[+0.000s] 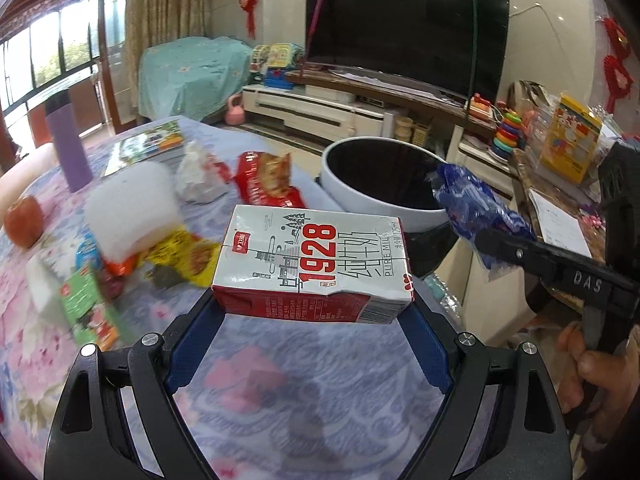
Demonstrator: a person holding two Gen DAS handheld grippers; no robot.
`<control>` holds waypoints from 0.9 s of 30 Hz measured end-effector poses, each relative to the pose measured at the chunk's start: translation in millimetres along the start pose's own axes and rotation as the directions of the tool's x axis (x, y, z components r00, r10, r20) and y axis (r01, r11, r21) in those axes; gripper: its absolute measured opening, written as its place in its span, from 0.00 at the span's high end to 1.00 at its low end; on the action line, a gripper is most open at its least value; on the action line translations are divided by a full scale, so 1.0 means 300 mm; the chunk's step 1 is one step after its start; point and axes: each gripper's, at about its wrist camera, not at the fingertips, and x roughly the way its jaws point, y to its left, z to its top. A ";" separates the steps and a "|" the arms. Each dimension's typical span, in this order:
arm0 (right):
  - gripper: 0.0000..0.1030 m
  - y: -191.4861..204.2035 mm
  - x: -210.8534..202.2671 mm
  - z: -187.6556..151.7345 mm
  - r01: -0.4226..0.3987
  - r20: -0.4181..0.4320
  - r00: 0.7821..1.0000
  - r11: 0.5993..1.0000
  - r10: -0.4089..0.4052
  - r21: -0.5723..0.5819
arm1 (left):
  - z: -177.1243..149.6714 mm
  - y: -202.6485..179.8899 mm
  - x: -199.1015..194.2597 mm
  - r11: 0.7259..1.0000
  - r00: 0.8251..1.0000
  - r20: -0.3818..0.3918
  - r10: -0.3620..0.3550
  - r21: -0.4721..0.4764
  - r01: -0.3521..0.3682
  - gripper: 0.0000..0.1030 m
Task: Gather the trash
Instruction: 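Carry the milk carton and blue bag over the trash bin with both tools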
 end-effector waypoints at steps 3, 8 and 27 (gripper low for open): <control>0.54 -0.035 -0.003 0.036 0.016 0.008 1.000 1.000 -0.016 0.010 | 0.021 -0.025 0.026 1.000 1.000 -0.007 -0.016 0.015 0.016 0.14; 0.54 -0.075 0.010 0.092 0.030 0.005 1.000 0.999 -0.030 0.019 | 0.064 -0.060 0.063 0.999 0.999 -0.013 -0.038 0.035 0.039 0.14; 0.53 -0.210 0.121 0.252 0.040 -0.066 0.997 0.997 -0.036 0.066 | 0.249 -0.145 0.256 0.988 0.992 -0.070 -0.107 0.106 0.114 0.14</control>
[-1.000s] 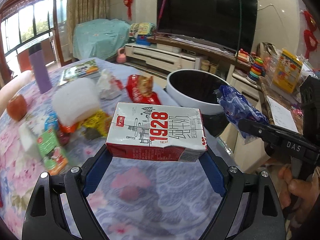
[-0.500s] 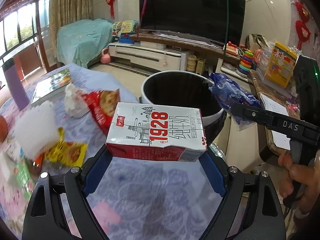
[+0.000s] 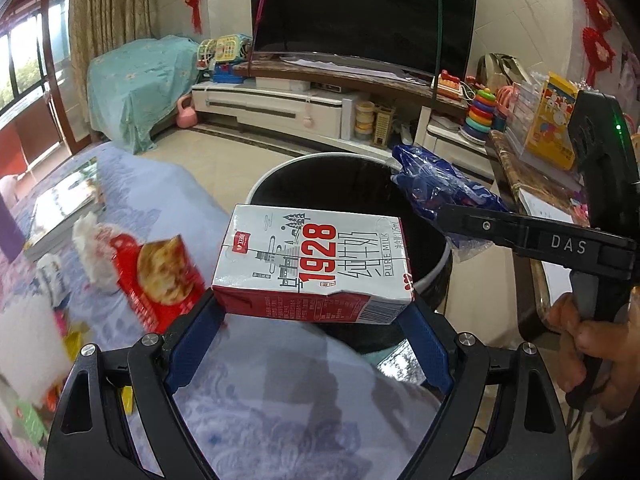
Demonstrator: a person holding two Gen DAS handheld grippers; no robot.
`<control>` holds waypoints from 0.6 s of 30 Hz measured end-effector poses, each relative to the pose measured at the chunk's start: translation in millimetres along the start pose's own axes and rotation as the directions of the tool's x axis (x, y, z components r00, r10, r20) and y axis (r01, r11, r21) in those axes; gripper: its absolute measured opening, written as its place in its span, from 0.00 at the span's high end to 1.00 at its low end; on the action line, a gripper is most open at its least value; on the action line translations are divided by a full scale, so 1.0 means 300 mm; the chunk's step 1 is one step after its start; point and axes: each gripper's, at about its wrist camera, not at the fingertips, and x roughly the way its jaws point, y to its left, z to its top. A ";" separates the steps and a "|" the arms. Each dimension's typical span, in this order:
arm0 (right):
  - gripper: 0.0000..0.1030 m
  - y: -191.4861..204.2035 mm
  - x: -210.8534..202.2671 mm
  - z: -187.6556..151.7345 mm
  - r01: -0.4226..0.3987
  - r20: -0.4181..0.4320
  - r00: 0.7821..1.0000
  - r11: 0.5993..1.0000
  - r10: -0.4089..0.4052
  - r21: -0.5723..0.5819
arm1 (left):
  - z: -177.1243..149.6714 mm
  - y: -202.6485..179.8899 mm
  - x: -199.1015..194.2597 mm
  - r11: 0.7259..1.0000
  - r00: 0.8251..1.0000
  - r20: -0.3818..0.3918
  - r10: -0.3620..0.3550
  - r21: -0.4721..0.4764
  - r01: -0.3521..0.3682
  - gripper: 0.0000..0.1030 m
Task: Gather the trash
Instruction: 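Carry the milk carton and blue bag over the trash bin with both tools, then open both tools to drop the carton and bag into the bin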
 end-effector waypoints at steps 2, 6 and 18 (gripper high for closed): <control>0.52 -0.009 0.008 0.017 0.003 -0.005 1.000 1.000 -0.003 0.000 | 0.015 0.003 0.018 1.000 1.000 -0.007 -0.006 0.000 0.006 0.14; 0.52 -0.017 0.025 0.034 0.005 -0.020 1.000 1.000 -0.005 -0.001 | 0.035 0.003 0.053 1.000 1.000 -0.022 -0.008 0.007 0.008 0.14; 0.51 -0.033 0.080 0.078 0.008 -0.059 0.998 1.000 -0.008 -0.012 | 0.085 -0.025 0.139 0.999 0.997 -0.070 -0.013 0.034 0.016 0.13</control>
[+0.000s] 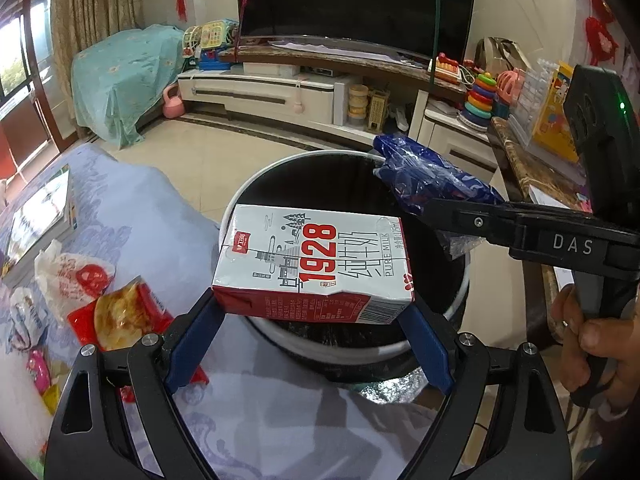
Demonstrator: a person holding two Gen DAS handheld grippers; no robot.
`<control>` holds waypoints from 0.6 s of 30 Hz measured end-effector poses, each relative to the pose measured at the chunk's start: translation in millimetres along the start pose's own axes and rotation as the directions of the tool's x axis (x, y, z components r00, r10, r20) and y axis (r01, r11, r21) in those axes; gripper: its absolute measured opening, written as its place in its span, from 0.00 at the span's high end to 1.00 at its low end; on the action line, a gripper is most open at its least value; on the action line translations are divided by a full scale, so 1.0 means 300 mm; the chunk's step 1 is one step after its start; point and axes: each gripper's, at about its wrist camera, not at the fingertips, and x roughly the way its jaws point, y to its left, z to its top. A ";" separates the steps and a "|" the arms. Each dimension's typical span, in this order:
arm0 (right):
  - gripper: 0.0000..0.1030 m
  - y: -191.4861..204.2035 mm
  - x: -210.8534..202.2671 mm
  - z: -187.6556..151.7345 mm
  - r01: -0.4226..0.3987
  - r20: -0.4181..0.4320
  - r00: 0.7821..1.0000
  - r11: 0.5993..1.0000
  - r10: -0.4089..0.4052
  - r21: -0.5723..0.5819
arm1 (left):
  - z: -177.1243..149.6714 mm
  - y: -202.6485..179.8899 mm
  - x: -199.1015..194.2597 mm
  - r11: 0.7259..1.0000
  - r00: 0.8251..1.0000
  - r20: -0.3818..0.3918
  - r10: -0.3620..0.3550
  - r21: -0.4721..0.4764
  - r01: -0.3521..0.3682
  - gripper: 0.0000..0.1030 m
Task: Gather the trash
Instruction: 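Open both tools to drop the carton and bag into the bin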
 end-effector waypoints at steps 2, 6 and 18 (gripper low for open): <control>0.47 -0.003 0.006 0.010 0.003 -0.005 1.000 1.000 -0.003 -0.002 | 0.001 0.003 0.009 1.000 1.000 -0.008 -0.003 0.003 0.003 0.13; 0.24 -0.021 0.013 0.028 0.003 -0.012 1.000 1.000 -0.003 0.019 | -0.003 0.016 0.025 1.000 1.000 -0.027 -0.009 -0.013 0.009 0.12; 0.21 -0.021 -0.066 0.010 -0.007 0.054 0.999 0.998 0.003 0.067 | -0.051 0.045 -0.029 0.996 1.000 0.004 -0.021 -0.085 0.021 0.11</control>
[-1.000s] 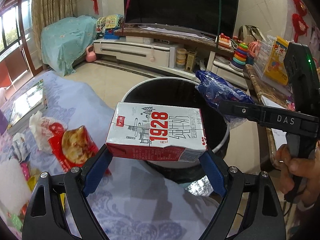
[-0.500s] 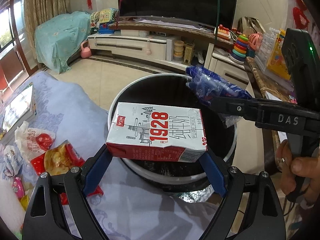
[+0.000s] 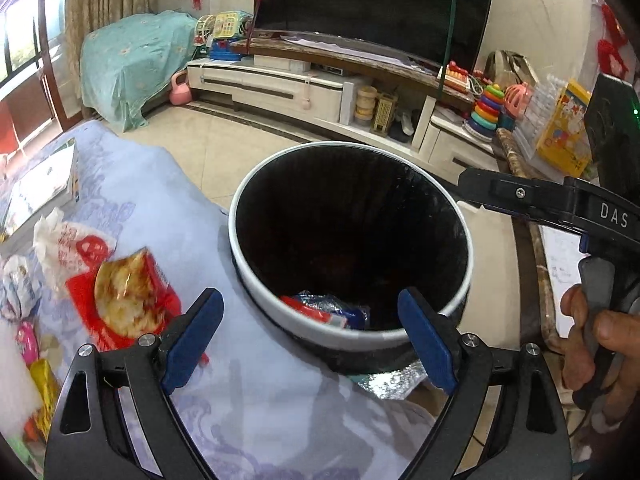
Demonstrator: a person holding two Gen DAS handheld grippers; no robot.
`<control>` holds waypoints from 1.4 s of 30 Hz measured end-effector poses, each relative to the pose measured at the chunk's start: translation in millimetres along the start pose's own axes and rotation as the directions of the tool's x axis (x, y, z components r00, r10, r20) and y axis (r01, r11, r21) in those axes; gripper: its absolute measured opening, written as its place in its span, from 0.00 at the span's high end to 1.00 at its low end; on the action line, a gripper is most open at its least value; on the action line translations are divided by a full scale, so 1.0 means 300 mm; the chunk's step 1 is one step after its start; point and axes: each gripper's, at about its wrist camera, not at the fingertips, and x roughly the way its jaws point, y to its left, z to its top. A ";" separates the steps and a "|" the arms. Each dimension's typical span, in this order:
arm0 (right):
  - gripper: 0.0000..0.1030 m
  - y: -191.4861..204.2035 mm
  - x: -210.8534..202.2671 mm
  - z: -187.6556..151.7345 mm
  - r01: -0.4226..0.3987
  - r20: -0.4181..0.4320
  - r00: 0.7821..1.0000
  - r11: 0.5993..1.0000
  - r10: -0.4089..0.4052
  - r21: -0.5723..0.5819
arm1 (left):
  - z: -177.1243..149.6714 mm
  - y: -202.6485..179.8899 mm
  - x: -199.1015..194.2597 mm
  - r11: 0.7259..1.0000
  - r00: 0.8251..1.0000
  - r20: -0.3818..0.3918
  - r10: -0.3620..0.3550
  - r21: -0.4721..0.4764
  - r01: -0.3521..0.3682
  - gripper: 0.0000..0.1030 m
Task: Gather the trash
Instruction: 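Move both open tools back over the table toward the snacks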
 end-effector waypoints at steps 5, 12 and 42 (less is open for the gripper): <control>0.16 0.039 -0.031 -0.048 -0.009 0.014 1.000 1.000 0.009 0.001 | -0.068 0.006 -0.055 1.000 1.000 0.019 -0.003 -0.025 0.003 0.11; 0.15 0.108 -0.036 -0.131 -0.034 0.004 0.999 0.999 0.034 -0.011 | -0.196 0.063 -0.138 0.996 0.999 0.023 0.026 -0.081 -0.024 0.11; 0.14 0.453 0.074 -0.367 -0.155 -0.103 0.985 0.978 0.141 -0.137 | -0.522 0.399 -0.416 0.921 0.979 0.045 0.198 -0.352 -0.170 0.11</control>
